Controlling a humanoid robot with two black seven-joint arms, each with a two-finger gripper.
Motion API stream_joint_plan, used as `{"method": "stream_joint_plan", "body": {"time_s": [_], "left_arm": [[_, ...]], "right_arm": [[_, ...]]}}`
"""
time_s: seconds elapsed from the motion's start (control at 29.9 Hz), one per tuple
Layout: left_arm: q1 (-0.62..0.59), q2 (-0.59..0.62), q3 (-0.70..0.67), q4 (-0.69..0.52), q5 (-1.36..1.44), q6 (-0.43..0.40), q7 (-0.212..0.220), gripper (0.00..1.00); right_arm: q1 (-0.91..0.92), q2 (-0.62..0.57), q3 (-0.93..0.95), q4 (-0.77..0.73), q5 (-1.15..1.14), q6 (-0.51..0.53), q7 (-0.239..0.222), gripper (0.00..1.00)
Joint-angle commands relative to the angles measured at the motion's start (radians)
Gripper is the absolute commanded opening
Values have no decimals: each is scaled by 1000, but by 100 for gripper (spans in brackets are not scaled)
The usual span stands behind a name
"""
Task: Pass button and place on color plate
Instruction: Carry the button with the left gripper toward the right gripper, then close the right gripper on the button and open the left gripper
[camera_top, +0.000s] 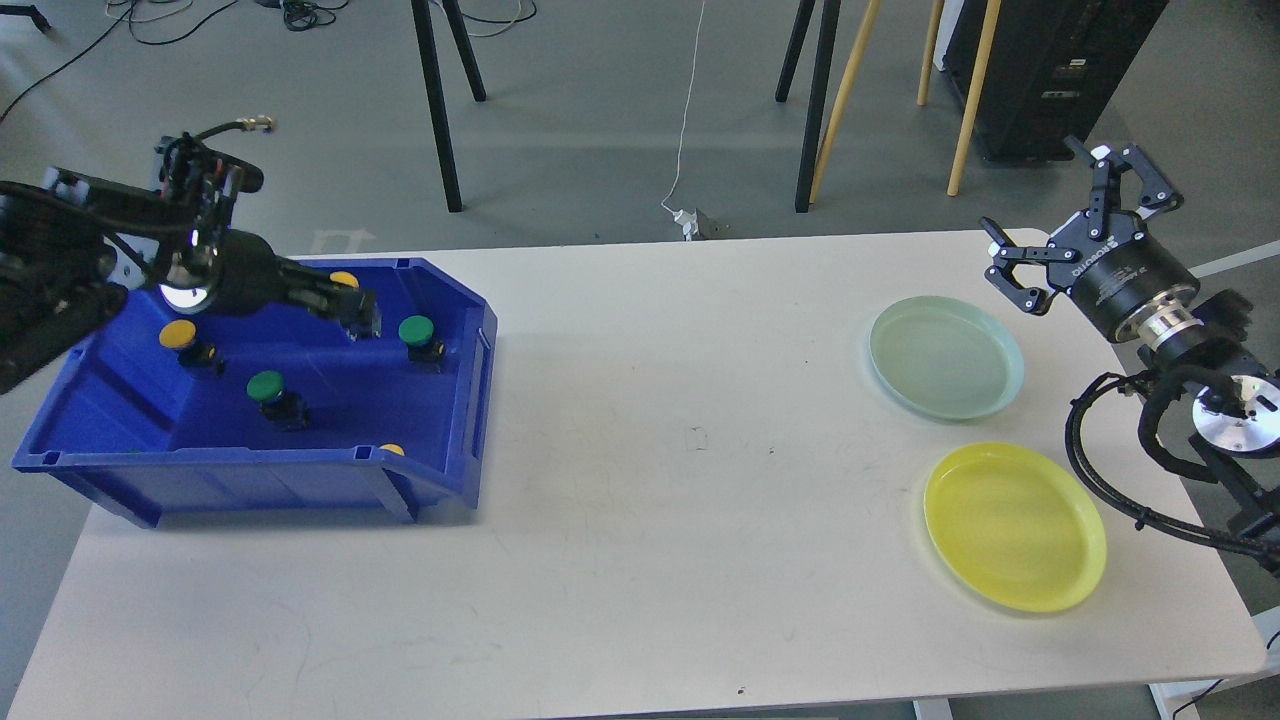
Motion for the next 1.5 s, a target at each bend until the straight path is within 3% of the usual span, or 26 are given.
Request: {"method": "stream_joint_plan", "body": {"time_s": [0.0, 0.07, 0.2, 0.33, 0.53, 0.77, 0.97, 1.17, 1.47], "left_arm": [[3, 77, -108, -140, -267, 0, 0, 7], [17, 54, -138, -176, -464, 0, 0, 7], [30, -154, -141, -173, -813, 0, 0, 7], [63, -418, -142, -52, -847, 0, 0, 7], [103, -633, -136, 122, -837, 0, 0, 7], [125, -675, -136, 145, -837, 0, 0, 7], [126, -676, -136, 146, -837, 0, 0, 7], [131, -676, -138, 146, -838, 0, 0, 7], [131, -676, -138, 156, -838, 0, 0, 7]], "right_arm": [[-14, -17, 8, 33, -1, 0, -2, 100], [-25, -76, 7, 129, -15, 0, -2, 100], [-39, -231, 1, 386, -87, 0, 0, 100], [-75, -382, -10, 575, -101, 0, 0, 100], [-157, -399, -45, 663, -104, 0, -11, 100], [-82, -284, -126, 646, -113, 0, -11, 100], [79, -171, -297, 518, -110, -15, -11, 99], [102, -66, -311, 452, -101, -22, -9, 99], [104, -29, -304, 442, -98, -56, -2, 95]]}}
